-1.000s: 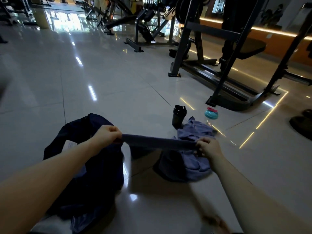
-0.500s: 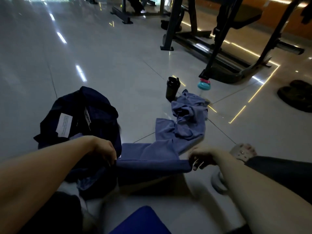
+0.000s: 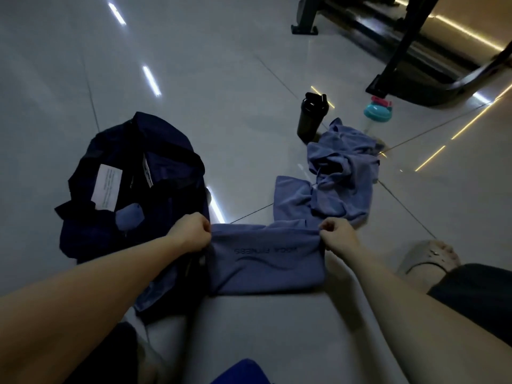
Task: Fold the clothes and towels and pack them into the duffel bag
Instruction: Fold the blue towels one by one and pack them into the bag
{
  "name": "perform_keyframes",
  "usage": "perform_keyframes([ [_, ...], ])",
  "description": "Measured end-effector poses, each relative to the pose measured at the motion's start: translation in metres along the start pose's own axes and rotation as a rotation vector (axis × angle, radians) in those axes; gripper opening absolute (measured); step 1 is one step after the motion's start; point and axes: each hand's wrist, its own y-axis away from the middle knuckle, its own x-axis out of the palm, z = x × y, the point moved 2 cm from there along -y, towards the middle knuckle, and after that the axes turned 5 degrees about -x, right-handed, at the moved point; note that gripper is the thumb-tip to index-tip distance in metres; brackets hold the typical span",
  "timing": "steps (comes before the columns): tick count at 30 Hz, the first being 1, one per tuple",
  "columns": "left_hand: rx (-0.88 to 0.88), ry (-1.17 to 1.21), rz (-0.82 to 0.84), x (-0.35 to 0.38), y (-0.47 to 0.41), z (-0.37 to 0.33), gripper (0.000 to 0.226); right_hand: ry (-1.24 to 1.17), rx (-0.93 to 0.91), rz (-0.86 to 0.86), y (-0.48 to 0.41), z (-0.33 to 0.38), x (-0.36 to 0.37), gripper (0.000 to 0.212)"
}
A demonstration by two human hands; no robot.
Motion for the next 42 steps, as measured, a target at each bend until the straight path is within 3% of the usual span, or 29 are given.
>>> perform_keyframes([
  [5,0.029,-0.26,-0.258,0.02,-0.015,-0.002,0.026,0.084,-0.037,-0.031,-0.023,-0.002,0.012,0.017],
  [9,0.08,-0.525,-0.299,0.028,-0.028,0.0,0.031,0.101,-0.043,-0.042,-0.04,-0.004,0.023,0.016],
  [14,0.169,-0.656,-0.307,0.037,-0.036,-0.006,0.025,0.154,-0.016,-0.01,-0.055,-0.009,0.038,0.016],
  [18,0.245,-0.669,-0.321,0.044,-0.045,-0.011,0.023,0.244,0.035,-0.017,-0.06,-0.017,0.045,0.014],
  [23,0.321,-0.585,-0.249,0.052,-0.059,-0.014,0.03,0.219,-0.026,0.072,-0.058,-0.015,0.05,0.034],
  [27,0.332,-0.641,-0.187,0.048,-0.066,-0.016,0.03,0.223,-0.032,0.12,-0.057,-0.012,0.051,0.01],
  [32,0.386,-0.698,-0.18,0.051,-0.06,-0.015,0.024,0.287,-0.1,0.049,-0.049,-0.009,0.049,0.018],
  [42,0.471,-0.42,-0.347,0.053,-0.035,-0.001,0.013,-0.077,0.001,-0.064,-0.045,-0.018,0.042,0.025],
])
